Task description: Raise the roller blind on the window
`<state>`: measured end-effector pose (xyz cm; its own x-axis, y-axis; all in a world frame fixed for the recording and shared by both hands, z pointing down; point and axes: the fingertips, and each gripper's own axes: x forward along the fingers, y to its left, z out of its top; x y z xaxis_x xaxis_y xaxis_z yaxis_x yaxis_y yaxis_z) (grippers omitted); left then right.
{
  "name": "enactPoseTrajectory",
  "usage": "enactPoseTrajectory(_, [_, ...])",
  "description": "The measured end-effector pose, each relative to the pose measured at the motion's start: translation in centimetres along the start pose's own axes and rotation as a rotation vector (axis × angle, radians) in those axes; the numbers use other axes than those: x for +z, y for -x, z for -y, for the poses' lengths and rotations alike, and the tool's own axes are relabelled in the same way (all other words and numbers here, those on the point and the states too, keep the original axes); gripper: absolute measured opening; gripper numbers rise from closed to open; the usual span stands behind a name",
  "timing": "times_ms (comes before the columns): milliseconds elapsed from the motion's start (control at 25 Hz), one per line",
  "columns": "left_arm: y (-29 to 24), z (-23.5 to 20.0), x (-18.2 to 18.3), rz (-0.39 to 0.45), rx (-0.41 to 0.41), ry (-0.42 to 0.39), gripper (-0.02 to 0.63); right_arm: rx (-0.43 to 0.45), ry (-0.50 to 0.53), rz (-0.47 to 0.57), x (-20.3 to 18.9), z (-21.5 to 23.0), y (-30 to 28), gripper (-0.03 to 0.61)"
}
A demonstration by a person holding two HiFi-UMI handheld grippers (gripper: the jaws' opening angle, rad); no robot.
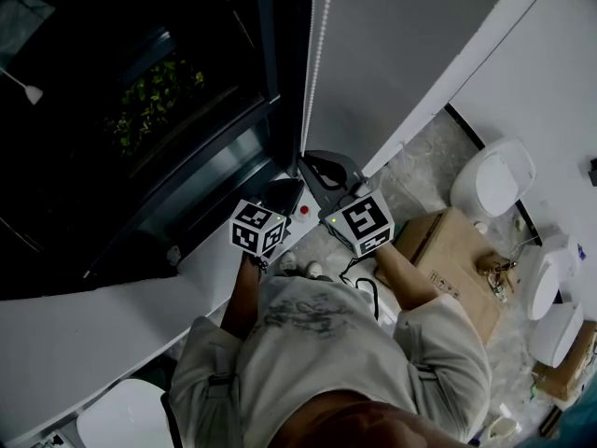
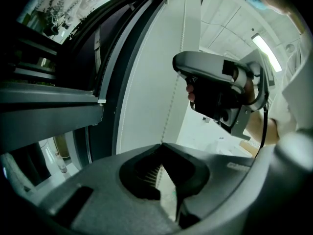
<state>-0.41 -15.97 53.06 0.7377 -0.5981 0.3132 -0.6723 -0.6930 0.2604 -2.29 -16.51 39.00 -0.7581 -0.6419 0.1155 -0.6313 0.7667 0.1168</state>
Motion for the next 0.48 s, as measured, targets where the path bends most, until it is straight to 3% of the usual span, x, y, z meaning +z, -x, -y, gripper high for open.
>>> enactPoseTrajectory(480, [0.31, 0.1, -0.6, 0.001, -0.002, -0.009, 0.012, -0.002, -0.002, -0.013, -0.55, -0.16, -0.08, 0.011])
